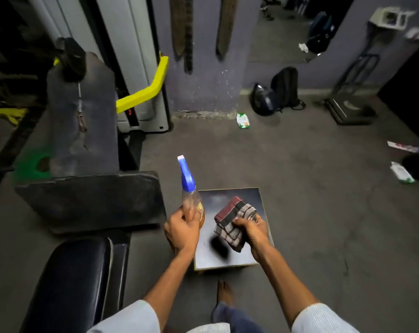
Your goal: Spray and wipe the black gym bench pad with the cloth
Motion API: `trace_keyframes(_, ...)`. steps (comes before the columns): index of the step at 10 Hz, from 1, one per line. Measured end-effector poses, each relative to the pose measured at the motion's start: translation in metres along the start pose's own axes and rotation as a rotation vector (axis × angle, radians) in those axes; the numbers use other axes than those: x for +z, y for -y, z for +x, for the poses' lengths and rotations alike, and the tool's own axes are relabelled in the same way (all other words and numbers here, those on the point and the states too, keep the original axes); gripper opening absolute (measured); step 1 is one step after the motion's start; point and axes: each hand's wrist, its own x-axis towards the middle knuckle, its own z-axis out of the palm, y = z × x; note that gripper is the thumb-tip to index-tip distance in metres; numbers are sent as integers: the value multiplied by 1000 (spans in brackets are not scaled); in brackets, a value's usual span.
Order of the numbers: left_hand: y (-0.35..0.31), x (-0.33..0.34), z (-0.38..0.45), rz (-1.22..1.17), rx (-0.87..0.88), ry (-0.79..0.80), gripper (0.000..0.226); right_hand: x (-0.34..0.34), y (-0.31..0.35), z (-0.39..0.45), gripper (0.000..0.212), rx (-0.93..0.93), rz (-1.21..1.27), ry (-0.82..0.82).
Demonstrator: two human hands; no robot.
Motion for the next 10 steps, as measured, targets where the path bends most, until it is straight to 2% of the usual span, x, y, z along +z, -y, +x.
trace_keyframes(2, 6, 94, -17, 66, -66, 48, 27, -64, -12, 75, 35, 108, -100, -92)
trace_keyframes(4, 37, 151, -17, 145, -171, -16, 22, -75, -42, 146, 39, 207, -331, -11)
trace_keyframes(5, 67, 171, -11, 198, -138, -82, 23, -70, -57, 172, 46, 239, -376, 78)
trace_keyframes(6, 86, 182, -11, 202, -94, -91, 20, -73, -75, 193, 64, 196, -503, 88)
trace_keyframes(7, 108, 188, -16, 223, -103, -43, 22, -83, -79, 198, 73, 152, -607, 19)
trace_keyframes(8, 117, 190, -19, 218, -156, -33, 15, -86, -69, 189, 67, 102, -606, -21)
trace_keyframes(9, 131, 190, -21, 285, -173, 14, 20, -82, -63, 173, 55, 24, -633, -55)
trace_keyframes(10, 142, 192, -16, 297, -217, 89, 60, -69, -60, 158, 44, -26, -685, -88)
